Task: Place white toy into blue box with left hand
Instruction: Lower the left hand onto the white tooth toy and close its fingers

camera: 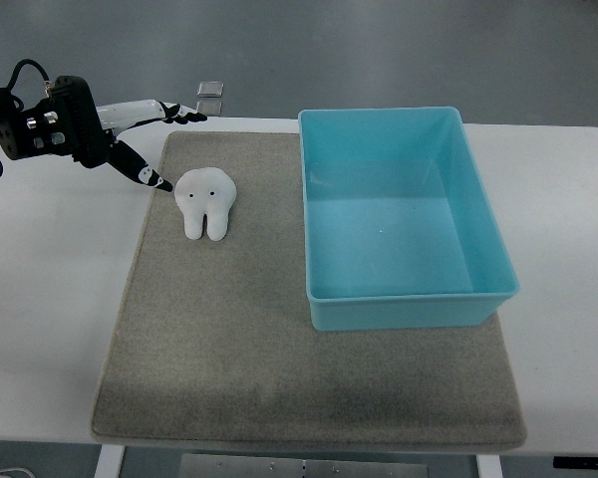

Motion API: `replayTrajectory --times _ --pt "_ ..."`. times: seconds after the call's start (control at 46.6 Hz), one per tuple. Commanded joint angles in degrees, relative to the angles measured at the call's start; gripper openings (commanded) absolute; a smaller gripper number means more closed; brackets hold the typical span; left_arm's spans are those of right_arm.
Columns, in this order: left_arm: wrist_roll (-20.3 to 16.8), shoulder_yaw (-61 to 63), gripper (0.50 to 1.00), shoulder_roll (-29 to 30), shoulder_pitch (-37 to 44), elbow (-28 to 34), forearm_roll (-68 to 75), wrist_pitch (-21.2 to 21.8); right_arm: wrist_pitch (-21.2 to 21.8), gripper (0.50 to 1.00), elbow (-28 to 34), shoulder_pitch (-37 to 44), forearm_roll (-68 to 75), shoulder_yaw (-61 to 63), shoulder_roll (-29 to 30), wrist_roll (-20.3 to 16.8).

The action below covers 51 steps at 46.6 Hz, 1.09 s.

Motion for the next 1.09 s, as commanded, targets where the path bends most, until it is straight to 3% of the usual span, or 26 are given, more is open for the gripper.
replayTrajectory --times 0.0,0.386,0.643,1.072 --pt "0.0 0.2 0.943 -0.1 -0.1 -0.1 0.7 0.1 0.0 0.938 0.0 0.0 0.0 0.0 0.0 0.0" --pt "0.2 2.9 0.919 -1.0 -1.0 -1.7 0.9 0.4 0.0 0.936 0.0 0.0 0.0 0.0 0.0 0.0" --pt "0.4 8.4 0.921 -1.9 -1.8 -1.7 2.0 5.9 0.0 0.936 0.0 0.0 0.0 0.0 0.0 0.0" --pt "0.9 8.8 0.919 -4.3 -1.6 -1.6 2.2 6.6 0.1 0.936 0.0 0.0 0.0 0.0 0.0 0.0"
